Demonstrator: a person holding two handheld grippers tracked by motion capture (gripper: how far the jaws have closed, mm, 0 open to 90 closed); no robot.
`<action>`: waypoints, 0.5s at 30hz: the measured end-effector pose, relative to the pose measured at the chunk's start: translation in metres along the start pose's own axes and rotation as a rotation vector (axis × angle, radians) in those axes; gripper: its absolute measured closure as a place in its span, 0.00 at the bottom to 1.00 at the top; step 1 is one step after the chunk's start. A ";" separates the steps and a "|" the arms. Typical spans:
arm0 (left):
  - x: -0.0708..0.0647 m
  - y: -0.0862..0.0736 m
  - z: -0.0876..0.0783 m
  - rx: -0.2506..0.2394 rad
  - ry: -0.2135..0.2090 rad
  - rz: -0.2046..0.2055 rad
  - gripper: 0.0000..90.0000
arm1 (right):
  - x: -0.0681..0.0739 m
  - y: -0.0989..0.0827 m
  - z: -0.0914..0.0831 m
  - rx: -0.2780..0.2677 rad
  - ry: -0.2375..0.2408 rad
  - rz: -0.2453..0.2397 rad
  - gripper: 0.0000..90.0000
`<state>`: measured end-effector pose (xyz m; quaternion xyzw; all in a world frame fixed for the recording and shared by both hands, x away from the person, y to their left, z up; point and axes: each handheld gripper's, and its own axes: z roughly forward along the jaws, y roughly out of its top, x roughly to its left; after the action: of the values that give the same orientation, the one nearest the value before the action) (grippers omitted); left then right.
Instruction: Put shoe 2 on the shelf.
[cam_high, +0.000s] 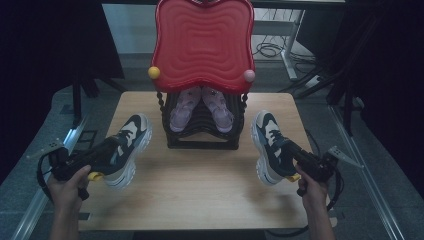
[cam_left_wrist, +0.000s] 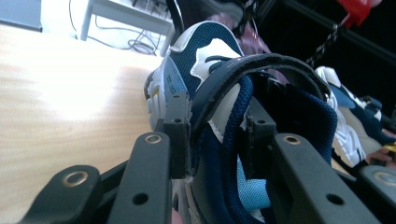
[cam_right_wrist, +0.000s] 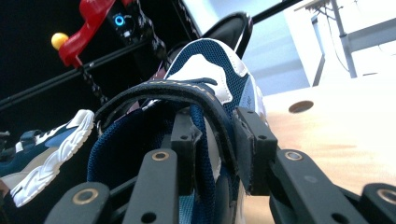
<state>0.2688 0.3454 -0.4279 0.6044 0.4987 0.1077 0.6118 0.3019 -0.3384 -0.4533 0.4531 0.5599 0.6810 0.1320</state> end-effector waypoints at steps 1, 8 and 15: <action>0.000 0.003 0.001 -0.004 -0.003 0.000 0.76 | 0.000 0.002 0.001 -0.006 0.000 -0.001 0.78; -0.006 0.025 0.005 -0.030 -0.022 0.021 0.76 | 0.006 0.019 0.008 -0.041 0.008 -0.017 0.78; -0.005 0.047 0.005 -0.059 -0.011 0.026 0.76 | 0.012 0.035 0.014 -0.054 0.010 -0.016 0.78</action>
<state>0.2925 0.3498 -0.3864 0.5931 0.4840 0.1270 0.6308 0.3178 -0.3331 -0.4172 0.4416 0.5454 0.6971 0.1469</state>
